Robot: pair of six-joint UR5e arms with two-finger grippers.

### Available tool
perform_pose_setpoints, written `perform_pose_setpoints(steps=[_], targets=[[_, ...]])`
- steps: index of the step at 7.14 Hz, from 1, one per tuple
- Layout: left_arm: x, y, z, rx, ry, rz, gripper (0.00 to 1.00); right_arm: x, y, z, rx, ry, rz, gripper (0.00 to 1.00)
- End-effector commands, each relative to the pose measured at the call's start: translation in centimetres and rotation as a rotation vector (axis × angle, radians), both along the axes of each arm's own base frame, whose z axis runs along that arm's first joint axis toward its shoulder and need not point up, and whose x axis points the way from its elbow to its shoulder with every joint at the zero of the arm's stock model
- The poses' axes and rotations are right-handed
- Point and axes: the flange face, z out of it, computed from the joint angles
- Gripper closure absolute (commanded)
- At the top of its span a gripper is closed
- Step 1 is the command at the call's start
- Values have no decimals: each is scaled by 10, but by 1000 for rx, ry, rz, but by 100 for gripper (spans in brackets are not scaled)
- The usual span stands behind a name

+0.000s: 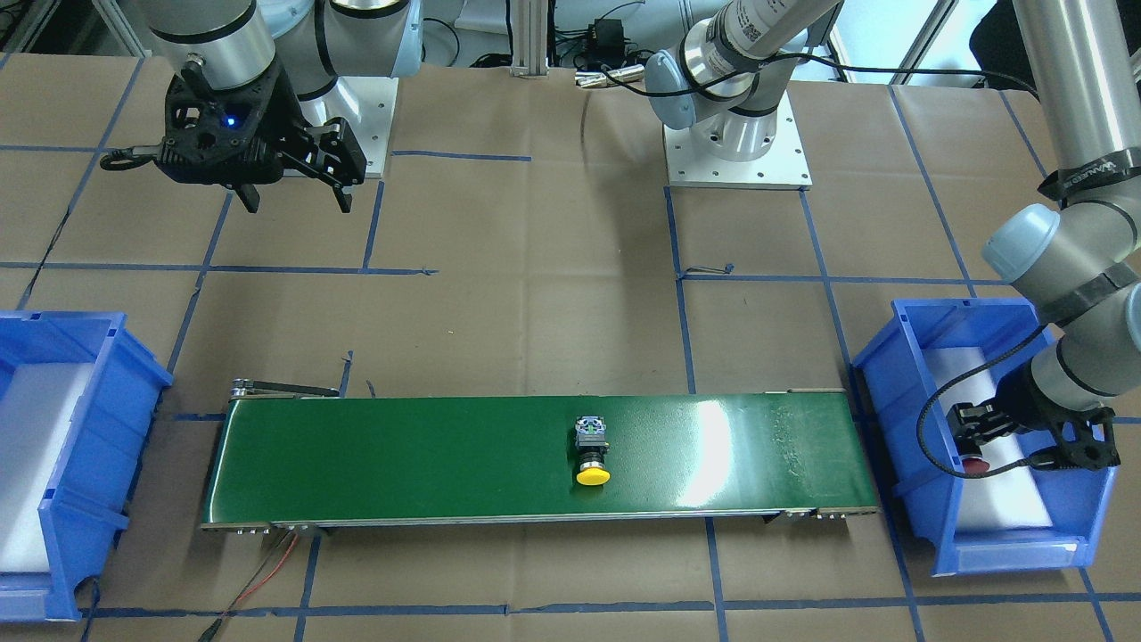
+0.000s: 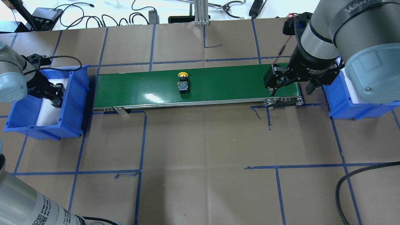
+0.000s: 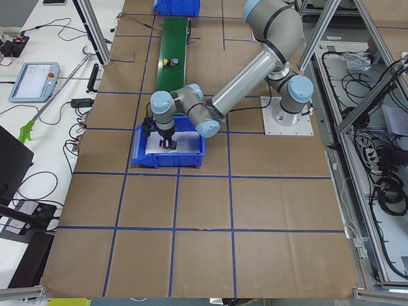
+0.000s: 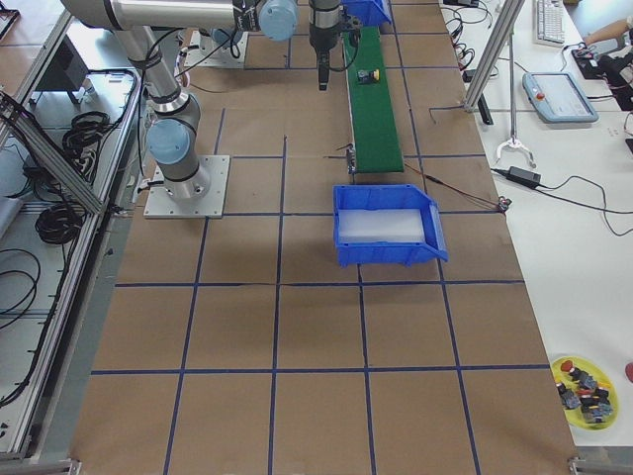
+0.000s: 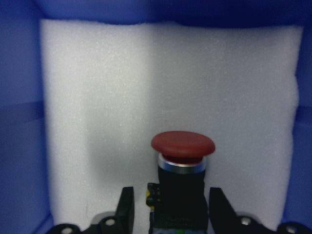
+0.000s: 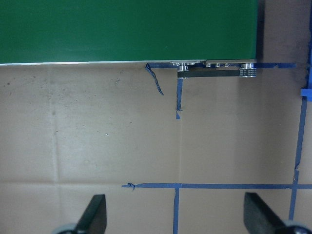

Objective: Transport two buttons from left to right
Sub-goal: 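Return the left gripper to the bin and grasp the red button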

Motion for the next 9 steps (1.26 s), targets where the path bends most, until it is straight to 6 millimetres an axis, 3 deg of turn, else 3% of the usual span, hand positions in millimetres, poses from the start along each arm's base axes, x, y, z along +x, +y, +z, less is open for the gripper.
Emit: perform_pose_setpoints(steps=[1, 2, 5, 6, 8, 9], targets=[[0, -5, 28, -32, -16, -13, 100, 0, 0, 0, 1, 0, 0, 0], [1, -4, 48, -29, -15, -13, 100, 0, 0, 0, -1, 0, 0, 0], [-13, 16, 152, 21, 3, -17, 99, 0, 0, 0, -1, 0, 0, 0], [-19, 25, 169, 33, 10, -16, 99, 0, 0, 0, 1, 0, 0, 0], [-32, 27, 175, 32, 9, -16, 99, 0, 0, 0, 1, 0, 0, 0], [-64, 20, 178, 30, 0, -20, 99, 0, 0, 0, -1, 0, 0, 0]])
